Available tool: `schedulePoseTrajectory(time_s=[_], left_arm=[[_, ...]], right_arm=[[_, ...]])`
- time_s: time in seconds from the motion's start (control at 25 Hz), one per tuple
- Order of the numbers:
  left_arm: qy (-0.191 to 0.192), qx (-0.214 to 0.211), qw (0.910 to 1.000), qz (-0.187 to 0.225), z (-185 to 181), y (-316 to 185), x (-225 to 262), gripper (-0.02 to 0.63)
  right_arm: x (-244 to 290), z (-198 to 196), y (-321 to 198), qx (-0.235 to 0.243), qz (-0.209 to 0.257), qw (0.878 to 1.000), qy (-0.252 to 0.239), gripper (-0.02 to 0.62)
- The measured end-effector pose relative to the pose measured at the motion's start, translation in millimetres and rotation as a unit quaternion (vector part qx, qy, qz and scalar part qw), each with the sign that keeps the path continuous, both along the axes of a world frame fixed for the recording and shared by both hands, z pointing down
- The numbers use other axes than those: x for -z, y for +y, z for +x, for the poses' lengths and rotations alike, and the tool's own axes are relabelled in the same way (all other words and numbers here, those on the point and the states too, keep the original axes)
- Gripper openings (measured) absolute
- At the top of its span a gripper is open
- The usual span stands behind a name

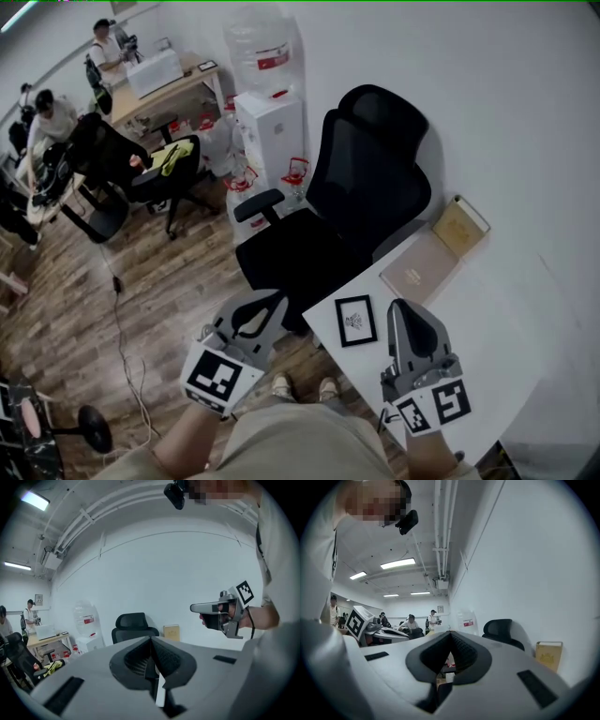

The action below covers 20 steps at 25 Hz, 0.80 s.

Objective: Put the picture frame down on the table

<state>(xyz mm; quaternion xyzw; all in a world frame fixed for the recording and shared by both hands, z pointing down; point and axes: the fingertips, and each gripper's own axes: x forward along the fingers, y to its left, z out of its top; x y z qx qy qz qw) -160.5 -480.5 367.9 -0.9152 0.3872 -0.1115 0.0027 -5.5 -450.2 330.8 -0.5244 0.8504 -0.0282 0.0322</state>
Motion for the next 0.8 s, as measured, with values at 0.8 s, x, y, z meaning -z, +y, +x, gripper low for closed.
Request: schedulePoseTrajectory(time_s=[0.8], left_arm=[[0.042, -0.042, 0.9976, 0.036, 2.2, 4.8, 45.5, 0.021]], right_arm=[[47.8, -7.0, 22.9, -0.014, 0.039, 0.997, 0.064, 0.021]])
